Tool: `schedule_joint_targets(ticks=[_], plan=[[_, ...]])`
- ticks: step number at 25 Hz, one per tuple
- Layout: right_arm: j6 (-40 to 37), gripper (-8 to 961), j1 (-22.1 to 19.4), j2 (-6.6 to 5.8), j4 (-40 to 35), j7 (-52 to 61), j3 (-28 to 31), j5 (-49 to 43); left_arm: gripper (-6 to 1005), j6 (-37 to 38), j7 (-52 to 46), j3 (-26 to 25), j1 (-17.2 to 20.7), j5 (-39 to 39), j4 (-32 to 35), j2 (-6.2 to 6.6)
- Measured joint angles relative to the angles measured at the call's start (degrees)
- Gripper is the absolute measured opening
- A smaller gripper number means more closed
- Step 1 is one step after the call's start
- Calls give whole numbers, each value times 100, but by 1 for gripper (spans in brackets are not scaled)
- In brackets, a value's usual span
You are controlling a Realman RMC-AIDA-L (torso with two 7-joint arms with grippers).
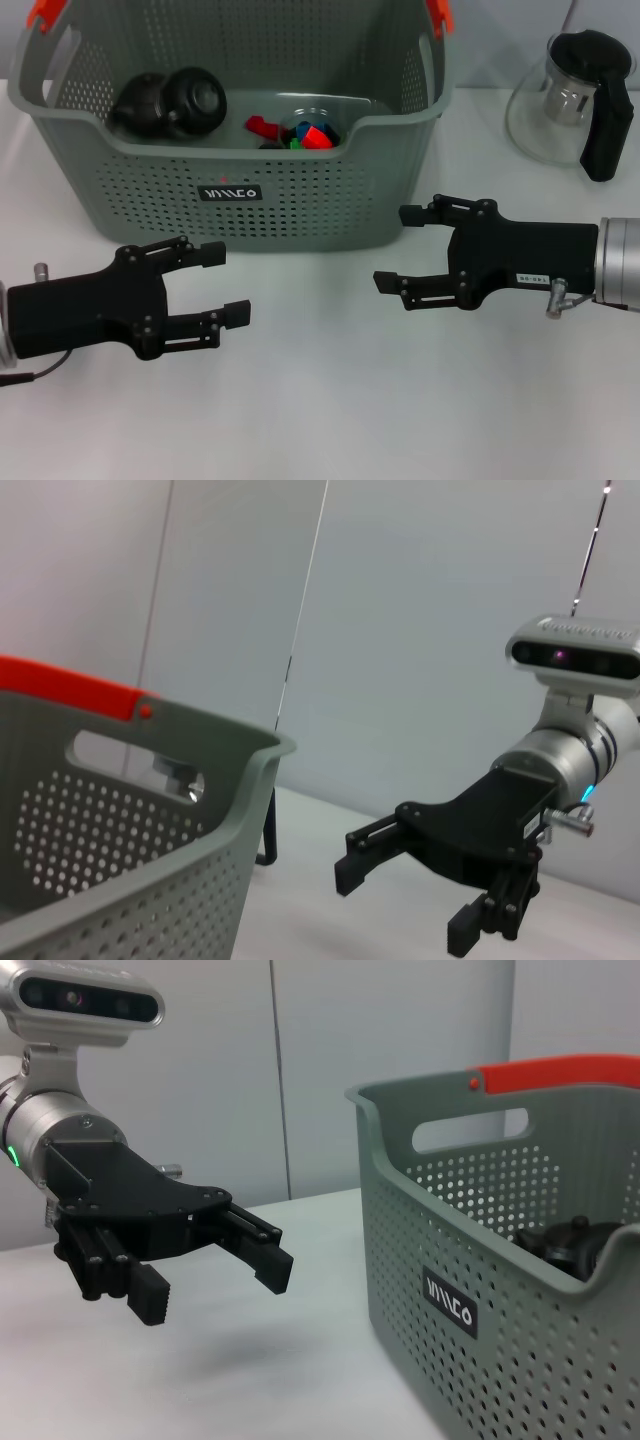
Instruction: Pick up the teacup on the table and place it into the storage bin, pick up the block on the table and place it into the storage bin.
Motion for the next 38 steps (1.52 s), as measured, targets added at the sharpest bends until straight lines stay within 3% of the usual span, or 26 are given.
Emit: schedule_joint_targets(ticks=[20, 38], plan=[[-18, 938, 78, -14, 65, -89, 63, -61, 817, -336, 39, 179, -58, 6, -346, -25], [-63, 931, 305, -3, 165, 218, 28, -854, 817, -415, 46, 430, -108, 19, -353, -29]])
